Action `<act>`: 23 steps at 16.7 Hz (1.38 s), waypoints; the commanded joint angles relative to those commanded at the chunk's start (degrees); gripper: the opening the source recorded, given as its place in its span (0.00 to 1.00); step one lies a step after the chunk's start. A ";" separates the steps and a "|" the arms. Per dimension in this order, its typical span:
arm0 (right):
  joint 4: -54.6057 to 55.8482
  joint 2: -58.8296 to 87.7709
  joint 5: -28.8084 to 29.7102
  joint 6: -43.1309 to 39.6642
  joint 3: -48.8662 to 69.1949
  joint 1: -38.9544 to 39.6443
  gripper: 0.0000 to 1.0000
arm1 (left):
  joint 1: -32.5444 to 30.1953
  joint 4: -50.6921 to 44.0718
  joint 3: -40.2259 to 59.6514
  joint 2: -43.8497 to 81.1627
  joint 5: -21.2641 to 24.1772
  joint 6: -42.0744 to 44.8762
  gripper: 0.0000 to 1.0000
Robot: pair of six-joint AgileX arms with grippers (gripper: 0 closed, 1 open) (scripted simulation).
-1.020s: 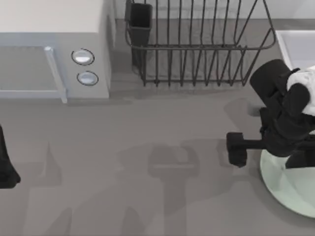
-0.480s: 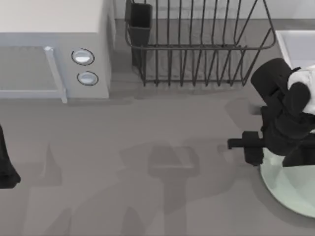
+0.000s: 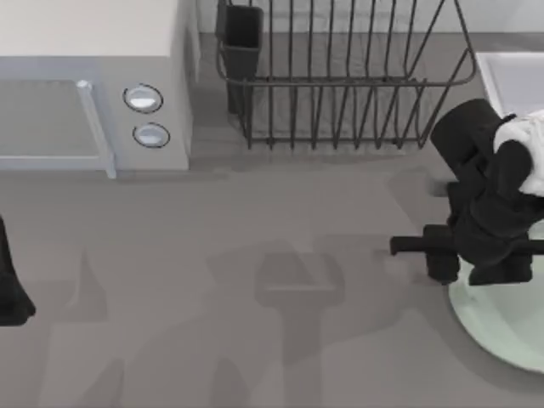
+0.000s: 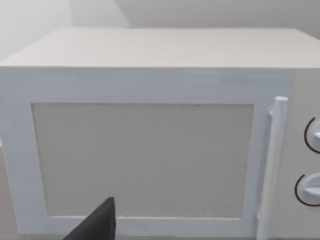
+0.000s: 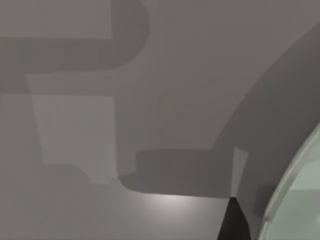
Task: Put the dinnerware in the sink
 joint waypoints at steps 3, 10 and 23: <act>0.00 0.00 0.00 0.00 0.00 0.00 0.00 | 0.00 0.00 0.00 0.00 0.00 0.00 1.00; -9.40 -3.41 0.37 0.02 11.25 -0.62 0.00 | 0.00 0.00 0.00 0.00 0.00 0.00 1.00; -57.56 -6.80 0.30 -0.79 56.58 -1.38 0.00 | 0.00 0.00 0.00 0.00 0.00 0.00 1.00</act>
